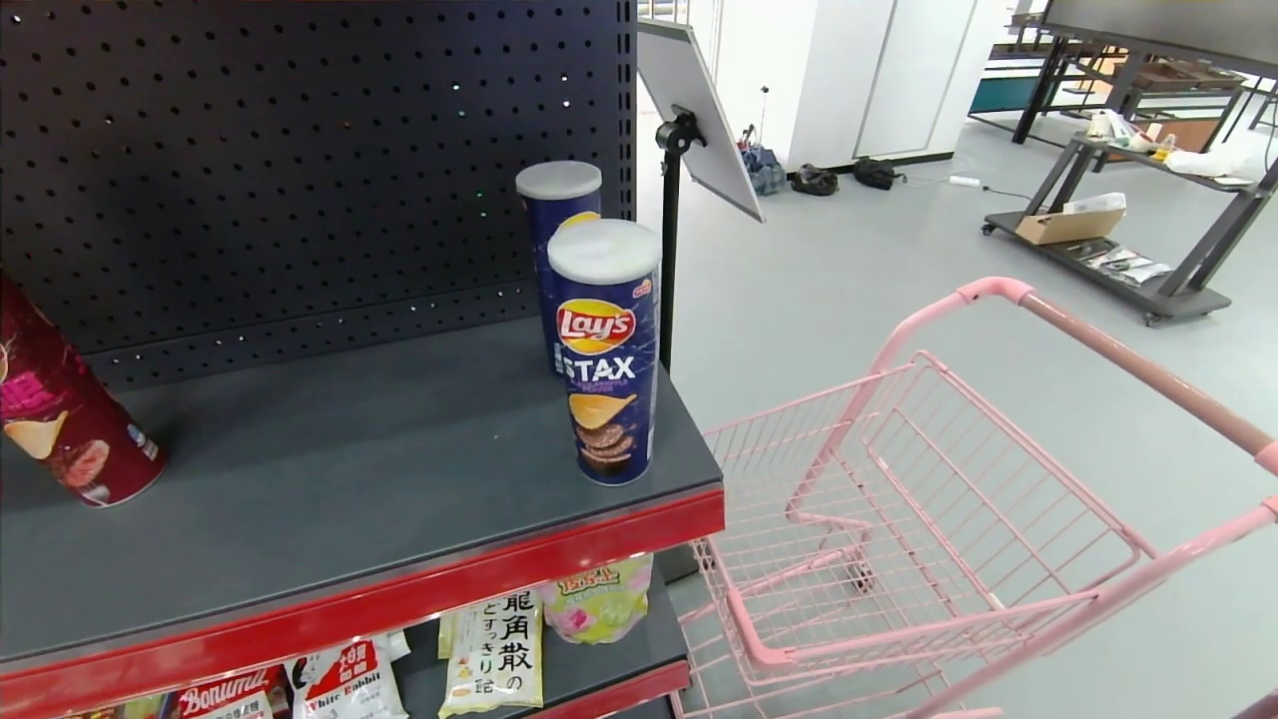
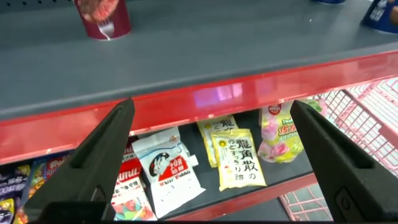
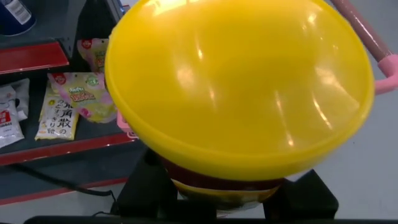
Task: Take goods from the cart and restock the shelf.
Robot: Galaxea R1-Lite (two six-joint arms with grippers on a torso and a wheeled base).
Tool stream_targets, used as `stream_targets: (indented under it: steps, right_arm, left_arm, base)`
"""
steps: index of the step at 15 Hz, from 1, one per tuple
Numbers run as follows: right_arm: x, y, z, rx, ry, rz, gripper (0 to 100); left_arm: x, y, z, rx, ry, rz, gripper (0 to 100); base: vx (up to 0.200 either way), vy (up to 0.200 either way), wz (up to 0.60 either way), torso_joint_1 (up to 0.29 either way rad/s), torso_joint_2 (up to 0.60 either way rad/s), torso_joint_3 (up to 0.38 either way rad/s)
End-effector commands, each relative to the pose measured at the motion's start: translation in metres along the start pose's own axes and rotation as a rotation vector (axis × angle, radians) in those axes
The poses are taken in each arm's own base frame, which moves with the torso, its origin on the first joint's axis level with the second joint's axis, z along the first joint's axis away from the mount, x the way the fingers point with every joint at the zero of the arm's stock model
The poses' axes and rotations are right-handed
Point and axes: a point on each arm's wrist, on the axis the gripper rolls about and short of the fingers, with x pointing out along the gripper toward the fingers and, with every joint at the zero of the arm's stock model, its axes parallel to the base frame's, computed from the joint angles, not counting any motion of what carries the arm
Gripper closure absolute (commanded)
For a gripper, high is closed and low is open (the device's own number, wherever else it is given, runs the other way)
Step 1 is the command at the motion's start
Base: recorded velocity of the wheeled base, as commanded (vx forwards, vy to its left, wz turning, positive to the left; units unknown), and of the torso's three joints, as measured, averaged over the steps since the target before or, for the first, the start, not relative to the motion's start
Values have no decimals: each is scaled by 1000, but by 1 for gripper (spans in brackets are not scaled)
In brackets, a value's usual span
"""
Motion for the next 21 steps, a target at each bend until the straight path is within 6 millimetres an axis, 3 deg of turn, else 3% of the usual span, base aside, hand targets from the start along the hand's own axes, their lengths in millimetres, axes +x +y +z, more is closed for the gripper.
stream_targets:
  steps: [1, 3, 9, 13, 14, 17, 21]
  right_arm:
    - [2, 0, 2, -3, 7, 9, 100]
    - [4, 0, 1, -5, 6, 13, 100]
    - [5, 0, -7, -24, 22, 17, 100]
    - [6, 0, -11, -24, 32, 15, 100]
    - [2, 1, -22, -26, -10, 14, 100]
    - [-7, 4, -44, -34, -98, 62, 100]
    - [-11, 6, -47, -37, -128, 110, 100]
  left_arm:
    - [0, 0, 0, 0, 3, 0, 0]
    - [0, 0, 0, 0, 3, 0, 0]
    - [0, 0, 0, 0, 1, 0, 0]
    - [0, 0, 0, 0, 3, 0, 0]
    - [0, 0, 0, 0, 1, 0, 0]
    - [0, 0, 0, 0, 1, 0, 0]
    - [0, 0, 0, 0, 1, 0, 0]
  base:
    - [0, 0, 0, 173, -408, -251]
    - [0, 0, 0, 120, -290, -166]
    - [0, 0, 600, 11, -19, -11]
    - [0, 0, 0, 0, 0, 0]
    - [0, 0, 0, 0, 0, 0]
    - [0, 200, 0, -4, 2, 1]
    - [0, 200, 0, 2, 0, 4]
